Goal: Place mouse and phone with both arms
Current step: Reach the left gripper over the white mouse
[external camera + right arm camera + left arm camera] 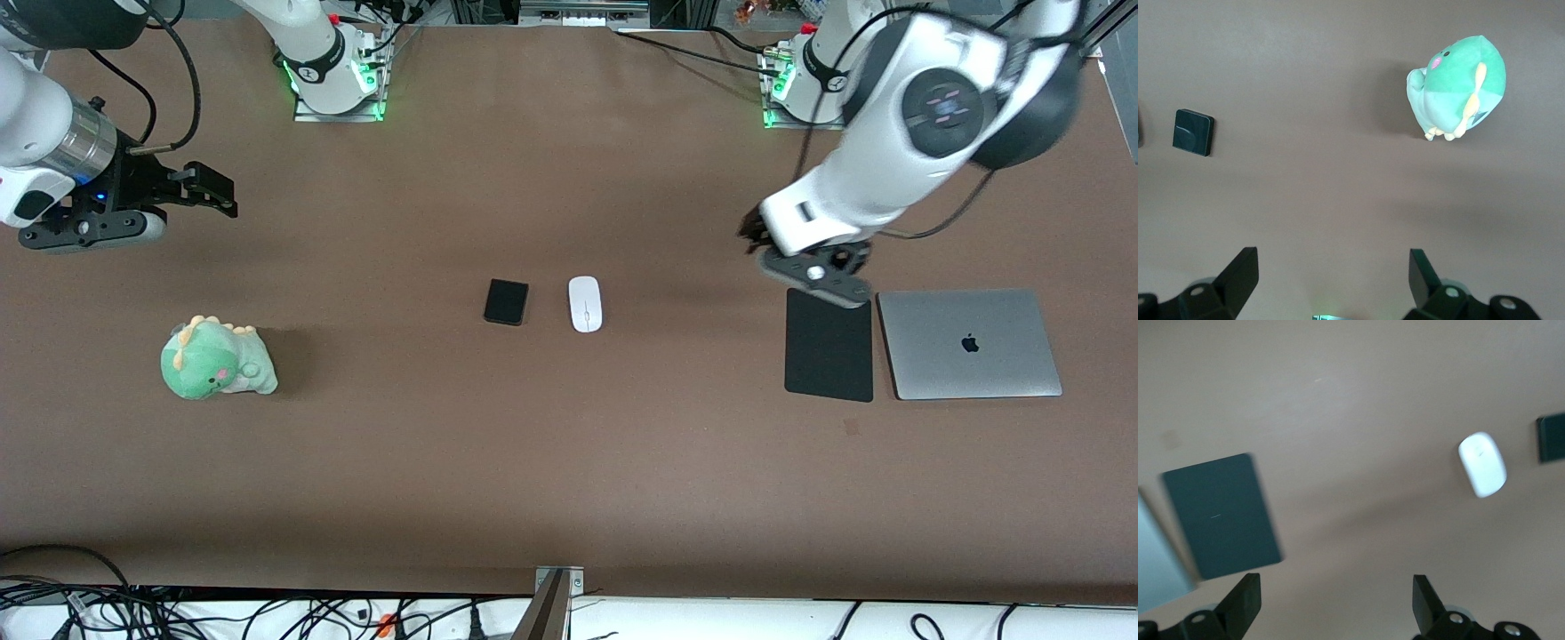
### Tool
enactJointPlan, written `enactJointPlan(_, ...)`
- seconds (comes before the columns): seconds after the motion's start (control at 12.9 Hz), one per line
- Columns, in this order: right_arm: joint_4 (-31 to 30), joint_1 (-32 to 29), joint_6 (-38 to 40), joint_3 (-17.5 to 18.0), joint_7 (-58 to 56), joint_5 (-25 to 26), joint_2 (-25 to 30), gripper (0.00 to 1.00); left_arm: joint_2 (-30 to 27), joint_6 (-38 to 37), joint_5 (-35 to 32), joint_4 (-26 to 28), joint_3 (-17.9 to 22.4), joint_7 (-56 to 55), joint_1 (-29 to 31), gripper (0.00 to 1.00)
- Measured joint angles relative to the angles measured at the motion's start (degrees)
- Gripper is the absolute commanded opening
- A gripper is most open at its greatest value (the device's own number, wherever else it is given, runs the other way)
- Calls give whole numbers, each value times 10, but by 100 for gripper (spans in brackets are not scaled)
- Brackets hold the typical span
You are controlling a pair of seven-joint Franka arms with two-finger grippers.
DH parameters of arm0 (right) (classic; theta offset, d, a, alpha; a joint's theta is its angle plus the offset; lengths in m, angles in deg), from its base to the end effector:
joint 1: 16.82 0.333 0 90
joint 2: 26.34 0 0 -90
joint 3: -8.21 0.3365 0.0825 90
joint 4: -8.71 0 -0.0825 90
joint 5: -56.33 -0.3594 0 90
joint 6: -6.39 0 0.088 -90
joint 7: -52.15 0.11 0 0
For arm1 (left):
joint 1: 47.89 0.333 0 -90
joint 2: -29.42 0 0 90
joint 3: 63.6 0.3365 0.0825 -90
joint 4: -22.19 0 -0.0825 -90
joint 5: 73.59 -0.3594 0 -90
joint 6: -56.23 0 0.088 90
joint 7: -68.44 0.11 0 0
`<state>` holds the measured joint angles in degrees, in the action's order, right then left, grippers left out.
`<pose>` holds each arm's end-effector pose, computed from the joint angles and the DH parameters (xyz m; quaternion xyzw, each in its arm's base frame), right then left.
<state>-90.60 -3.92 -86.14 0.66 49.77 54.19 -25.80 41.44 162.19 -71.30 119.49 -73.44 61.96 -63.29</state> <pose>0.5200 0.0524 0.5781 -0.9962 -0.0655 0.0549 0.0178 0.5430 -0.2509 0.4908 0.9867 -0.1555 -0.0369 0.0279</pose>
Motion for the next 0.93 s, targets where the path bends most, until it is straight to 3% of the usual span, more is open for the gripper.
enactJointPlan(0.39, 0, 0, 2, 0, 0, 0, -10, 100, 129, 205, -10, 3, -18, -243, -109, 100)
enactJointPlan(0.78, 0, 0, 2, 0, 0, 0, -10, 100, 238, 323, -162, 3, -19, -426, -177, 100)
enactJointPlan(0.93, 0, 0, 2, 0, 0, 0, -10, 100, 273, 353, -184, 2, -18, -463, -193, 100)
